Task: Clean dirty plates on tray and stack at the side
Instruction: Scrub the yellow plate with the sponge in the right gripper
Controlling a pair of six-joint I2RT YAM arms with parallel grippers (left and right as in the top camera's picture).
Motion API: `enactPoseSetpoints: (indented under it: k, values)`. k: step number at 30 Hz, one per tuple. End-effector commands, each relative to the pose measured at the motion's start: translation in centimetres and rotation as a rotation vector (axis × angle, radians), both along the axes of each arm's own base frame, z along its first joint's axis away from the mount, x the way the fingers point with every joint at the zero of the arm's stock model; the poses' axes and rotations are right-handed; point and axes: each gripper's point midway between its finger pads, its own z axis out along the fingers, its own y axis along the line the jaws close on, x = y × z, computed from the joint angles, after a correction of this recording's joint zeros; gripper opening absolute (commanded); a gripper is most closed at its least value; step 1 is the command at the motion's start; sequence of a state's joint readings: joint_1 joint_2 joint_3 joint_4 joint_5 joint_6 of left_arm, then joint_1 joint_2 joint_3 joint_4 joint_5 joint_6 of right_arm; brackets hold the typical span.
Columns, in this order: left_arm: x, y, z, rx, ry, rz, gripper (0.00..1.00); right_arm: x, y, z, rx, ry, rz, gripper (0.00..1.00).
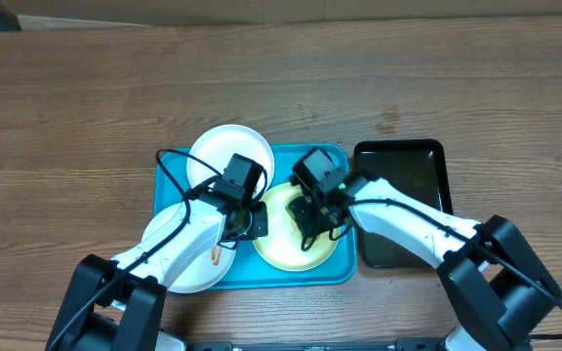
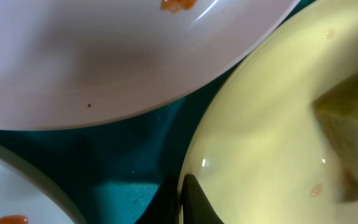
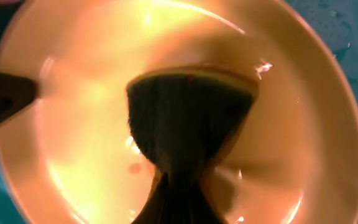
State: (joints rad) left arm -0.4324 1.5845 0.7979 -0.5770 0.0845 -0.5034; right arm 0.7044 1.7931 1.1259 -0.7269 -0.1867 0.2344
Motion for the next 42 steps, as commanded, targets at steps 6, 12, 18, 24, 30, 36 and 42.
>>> enactPoseSetpoints:
  k: [6, 12, 18, 24, 30, 36, 42]
  values:
    - [-0.5, 0.1, -0.6, 0.012, 0.020, 0.012, 0.04, 0.9, -0.7, 4.7, 0.026, 0.052, -0.091, 0.04]
    - [-0.5, 0.1, -0.6, 0.012, 0.019, 0.012, 0.04, -0.5, -2.5, 2.5, -0.024, 0.135, -0.198, 0.04]
    - [-0.5, 0.1, -0.6, 0.012, 0.019, 0.012, 0.04, -1.0, -3.0, -0.3, -0.015, 0.148, -0.304, 0.04]
    - [-0.5, 0.2, -0.6, 0.013, 0.020, 0.011, 0.04, -2.8, -4.4, -3.5, -0.030, 0.215, -0.481, 0.04]
    - [-0.5, 0.2, -0.6, 0.012, 0.020, 0.012, 0.04, -2.8, -3.5, -3.8, 0.031, 0.273, -0.630, 0.04]
    - [-0.5, 0.2, -0.6, 0.013, 0.020, 0.012, 0.04, 0.3, 0.2, -0.5, 0.266, 0.254, -0.571, 0.04]
    - [-0.5, 0.2, -0.6, 0.013, 0.020, 0.012, 0.04, 2.8, -0.3, 4.6, 0.383, 0.180, -0.488, 0.04]
